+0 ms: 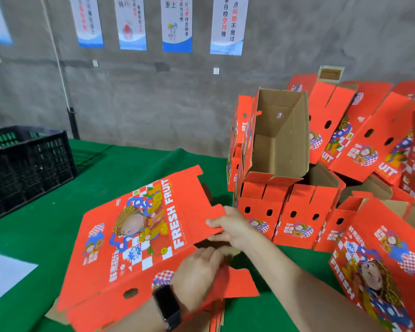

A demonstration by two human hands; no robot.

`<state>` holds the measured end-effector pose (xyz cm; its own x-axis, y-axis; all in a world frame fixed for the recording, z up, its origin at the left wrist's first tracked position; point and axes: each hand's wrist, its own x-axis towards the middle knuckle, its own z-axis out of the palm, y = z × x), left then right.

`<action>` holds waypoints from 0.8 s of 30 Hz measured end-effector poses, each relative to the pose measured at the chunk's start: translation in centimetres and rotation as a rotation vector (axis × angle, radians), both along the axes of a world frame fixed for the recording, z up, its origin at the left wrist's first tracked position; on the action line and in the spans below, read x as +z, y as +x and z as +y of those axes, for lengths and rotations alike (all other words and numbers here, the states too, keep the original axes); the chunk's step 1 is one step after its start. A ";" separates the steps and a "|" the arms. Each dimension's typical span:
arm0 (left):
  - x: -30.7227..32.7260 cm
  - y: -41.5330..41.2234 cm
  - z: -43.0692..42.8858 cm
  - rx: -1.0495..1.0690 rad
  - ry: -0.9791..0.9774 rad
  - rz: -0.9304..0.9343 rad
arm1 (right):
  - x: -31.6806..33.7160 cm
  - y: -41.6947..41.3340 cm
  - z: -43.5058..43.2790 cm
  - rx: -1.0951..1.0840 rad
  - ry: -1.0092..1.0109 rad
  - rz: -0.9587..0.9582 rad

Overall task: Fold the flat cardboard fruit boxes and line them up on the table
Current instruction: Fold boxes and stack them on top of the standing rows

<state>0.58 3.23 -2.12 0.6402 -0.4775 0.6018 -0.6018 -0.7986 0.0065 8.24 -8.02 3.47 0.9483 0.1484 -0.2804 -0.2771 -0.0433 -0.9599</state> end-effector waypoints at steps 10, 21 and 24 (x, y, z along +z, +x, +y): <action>10.2 1.8 4.6 0.434 -0.736 0.013 | 7.8 -6.4 -9.2 0.224 -0.468 -0.607; 10.7 -0.9 4.0 -0.241 -1.098 0.763 | 10.4 -11.1 -19.9 0.291 -0.573 -0.809; 9.5 -2.7 2.5 -0.106 -0.722 0.867 | 8.8 -11.4 -22.0 0.230 -0.430 -0.662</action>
<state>-2.14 5.76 7.39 0.9523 -0.2754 0.1316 -0.2345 -0.3839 0.8931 -3.16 -30.03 12.28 0.8961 0.3667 0.2500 0.4018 -0.4310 -0.8079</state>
